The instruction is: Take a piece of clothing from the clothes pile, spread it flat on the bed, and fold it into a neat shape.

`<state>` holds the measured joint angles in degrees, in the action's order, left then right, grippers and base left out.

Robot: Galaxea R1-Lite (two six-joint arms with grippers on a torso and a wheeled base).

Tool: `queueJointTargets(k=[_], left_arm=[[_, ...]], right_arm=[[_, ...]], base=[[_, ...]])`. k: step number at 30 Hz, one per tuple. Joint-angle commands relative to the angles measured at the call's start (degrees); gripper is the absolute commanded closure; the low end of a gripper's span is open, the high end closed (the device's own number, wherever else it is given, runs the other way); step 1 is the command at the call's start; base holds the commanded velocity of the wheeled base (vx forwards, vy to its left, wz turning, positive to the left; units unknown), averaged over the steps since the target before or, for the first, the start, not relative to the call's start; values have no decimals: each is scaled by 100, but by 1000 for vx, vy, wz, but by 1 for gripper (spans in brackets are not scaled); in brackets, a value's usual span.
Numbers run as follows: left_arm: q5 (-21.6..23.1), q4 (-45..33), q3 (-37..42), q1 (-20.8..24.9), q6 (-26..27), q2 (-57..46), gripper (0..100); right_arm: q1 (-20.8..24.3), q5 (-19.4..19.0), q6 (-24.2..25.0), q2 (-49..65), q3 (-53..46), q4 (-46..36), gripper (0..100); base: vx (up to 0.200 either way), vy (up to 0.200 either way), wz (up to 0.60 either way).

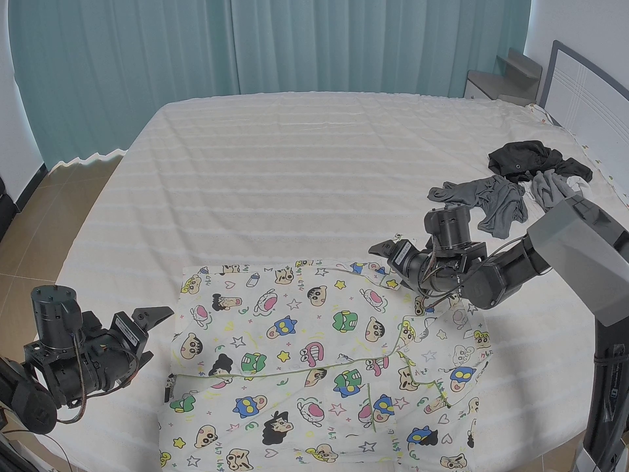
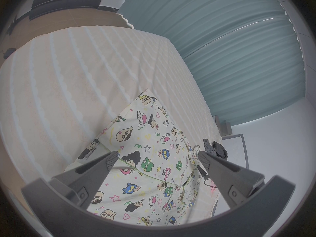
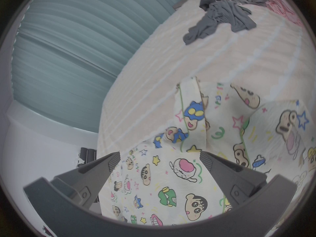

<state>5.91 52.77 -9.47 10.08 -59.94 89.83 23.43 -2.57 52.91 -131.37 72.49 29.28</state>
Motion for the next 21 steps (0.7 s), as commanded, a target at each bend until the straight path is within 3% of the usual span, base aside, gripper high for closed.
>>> queueJointTargets(k=[1, 11, 21], left_arm=[[-2, -4, 7, -6, -9, 157, 0], [-2, -4, 7, 3, -18, 289, 0], [6, 5, 16, 3, -26, 289, 0]], right_arm=[[171, 134, 150, -451, 319, -248, 0], [250, 169, 176, -601, 539, -397, 0], [232, 1136, 185, -1594, 2868, -1592, 0]], base=[[0, 0, 0], [0, 0, 0], [0, 0, 0]])
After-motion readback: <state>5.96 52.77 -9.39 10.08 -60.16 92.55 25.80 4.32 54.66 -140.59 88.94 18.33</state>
